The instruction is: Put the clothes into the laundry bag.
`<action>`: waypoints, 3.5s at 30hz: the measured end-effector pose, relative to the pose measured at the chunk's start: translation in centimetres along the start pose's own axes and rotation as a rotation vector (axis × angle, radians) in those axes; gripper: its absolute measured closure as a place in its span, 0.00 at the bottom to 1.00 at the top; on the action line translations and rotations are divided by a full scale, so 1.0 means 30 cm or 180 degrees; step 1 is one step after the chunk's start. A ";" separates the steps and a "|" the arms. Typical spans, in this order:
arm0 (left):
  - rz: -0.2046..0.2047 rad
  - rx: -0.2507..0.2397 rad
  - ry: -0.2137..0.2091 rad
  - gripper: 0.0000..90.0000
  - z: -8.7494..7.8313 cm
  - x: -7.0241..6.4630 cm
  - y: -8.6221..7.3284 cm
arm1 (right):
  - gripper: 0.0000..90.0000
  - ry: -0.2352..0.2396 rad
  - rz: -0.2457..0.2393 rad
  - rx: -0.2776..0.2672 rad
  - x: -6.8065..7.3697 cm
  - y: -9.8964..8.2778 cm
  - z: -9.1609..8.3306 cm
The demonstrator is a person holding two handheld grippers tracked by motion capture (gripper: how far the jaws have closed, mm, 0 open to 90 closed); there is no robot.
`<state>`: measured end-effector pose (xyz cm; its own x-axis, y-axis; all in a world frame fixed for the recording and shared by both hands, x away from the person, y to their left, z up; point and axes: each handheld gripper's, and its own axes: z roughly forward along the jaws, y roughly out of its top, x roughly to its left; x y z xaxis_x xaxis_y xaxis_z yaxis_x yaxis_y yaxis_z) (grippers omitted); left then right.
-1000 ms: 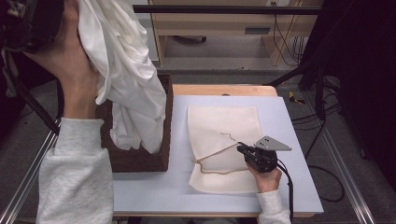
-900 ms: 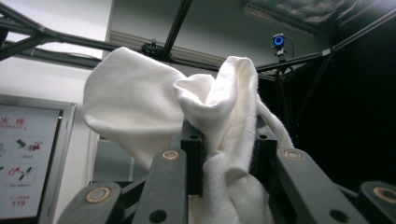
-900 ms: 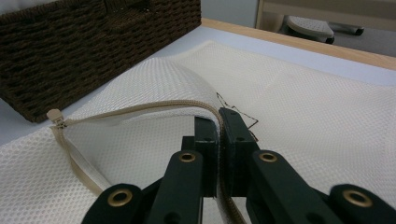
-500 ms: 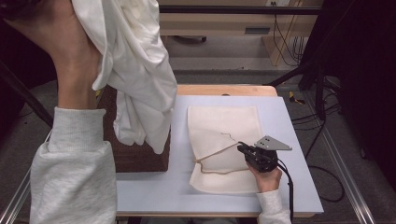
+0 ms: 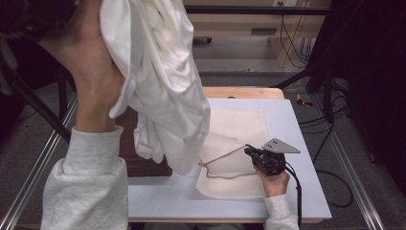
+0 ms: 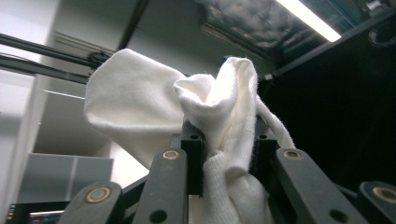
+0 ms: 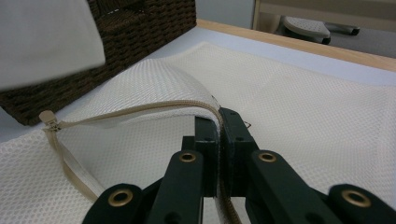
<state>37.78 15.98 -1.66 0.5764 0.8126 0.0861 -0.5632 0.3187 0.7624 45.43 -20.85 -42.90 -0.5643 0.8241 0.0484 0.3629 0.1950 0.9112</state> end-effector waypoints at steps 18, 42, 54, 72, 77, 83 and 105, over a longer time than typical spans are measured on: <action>-0.0188 0.0639 -0.0564 0.81 -0.179 -0.095 -0.420 | 0.96 -0.0105 0.0020 0.0018 -0.003 -0.005 0.021; -0.0566 0.1780 -0.1090 0.80 -0.454 -0.262 -0.927 | 0.96 -0.0146 0.0074 -0.0015 -0.004 -0.003 0.031; -0.0669 0.2249 -0.1343 0.80 -0.575 -0.350 -1.101 | 0.96 -0.0142 -0.0065 -0.0067 -0.007 -0.003 0.029; -0.0156 0.3642 -0.1554 0.79 -0.567 -0.504 -1.372 | 0.96 -0.0098 -0.0040 -0.0074 0.013 -0.001 0.051; -0.0278 0.3939 -0.1431 0.75 -0.534 -0.504 -1.438 | 0.97 -0.0063 -0.0093 -0.0152 0.025 0.003 0.043; -0.0292 0.3793 -0.1396 0.58 -0.551 -0.495 -1.429 | 0.96 -0.0012 -0.0196 -0.0125 0.038 -0.001 0.032; -0.0862 0.4211 -0.0848 0.31 -0.675 -0.271 -1.385 | 0.96 0.0004 -0.0233 -0.0023 0.042 -0.023 0.018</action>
<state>44.50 6.00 -47.01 0.7563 0.6351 -0.1569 0.4756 -0.3691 0.7985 44.86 -19.68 -43.69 -0.5900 0.8072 -0.0180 0.3153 0.2508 0.9152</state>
